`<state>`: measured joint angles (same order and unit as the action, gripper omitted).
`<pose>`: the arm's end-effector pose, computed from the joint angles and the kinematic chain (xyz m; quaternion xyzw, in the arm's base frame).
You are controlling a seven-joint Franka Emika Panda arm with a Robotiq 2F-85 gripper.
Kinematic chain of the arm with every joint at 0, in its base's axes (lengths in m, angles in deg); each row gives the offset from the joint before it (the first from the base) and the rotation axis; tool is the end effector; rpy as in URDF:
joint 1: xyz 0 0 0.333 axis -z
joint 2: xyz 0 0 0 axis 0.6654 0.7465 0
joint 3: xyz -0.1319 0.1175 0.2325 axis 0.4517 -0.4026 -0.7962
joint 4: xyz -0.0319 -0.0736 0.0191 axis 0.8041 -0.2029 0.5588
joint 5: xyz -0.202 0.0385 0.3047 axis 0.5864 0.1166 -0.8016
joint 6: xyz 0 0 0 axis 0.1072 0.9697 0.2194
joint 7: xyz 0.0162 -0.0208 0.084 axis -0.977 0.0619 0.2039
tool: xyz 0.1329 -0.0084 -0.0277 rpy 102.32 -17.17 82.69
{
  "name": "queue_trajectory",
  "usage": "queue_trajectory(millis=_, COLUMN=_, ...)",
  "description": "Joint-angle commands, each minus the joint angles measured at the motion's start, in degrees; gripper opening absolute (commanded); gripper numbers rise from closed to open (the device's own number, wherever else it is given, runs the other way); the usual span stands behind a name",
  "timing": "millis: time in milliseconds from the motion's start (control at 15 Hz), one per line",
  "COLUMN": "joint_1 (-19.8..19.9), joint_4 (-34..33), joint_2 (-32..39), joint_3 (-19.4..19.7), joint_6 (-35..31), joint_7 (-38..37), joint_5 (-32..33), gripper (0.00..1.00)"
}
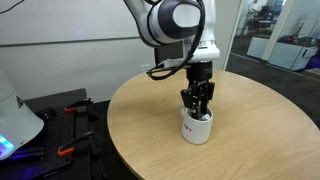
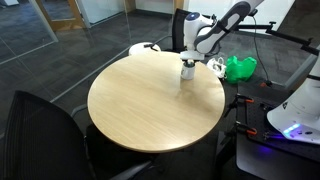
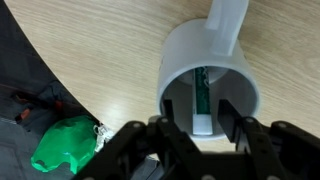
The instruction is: Pick the marker from the cup and put it on the table
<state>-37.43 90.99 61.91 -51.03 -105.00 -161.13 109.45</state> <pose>0.5191 -0.1990 0.1851 0.7690 -0.6206 0.0821 0.1297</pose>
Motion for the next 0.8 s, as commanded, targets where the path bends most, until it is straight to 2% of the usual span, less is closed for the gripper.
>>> queue_trajectory(millis=0, joint_1=-1.36, joint_4=-0.57, joint_2=0.88, joint_3=1.22, joint_6=-0.28, joint_7=0.37, joint_5=-1.47, gripper=0.52)
queue_trajectory(millis=733, joint_1=-2.29, joint_4=-2.35, joint_2=2.69, joint_3=2.62, joint_6=-0.44, joint_7=-0.68, joint_5=-0.89, gripper=0.52)
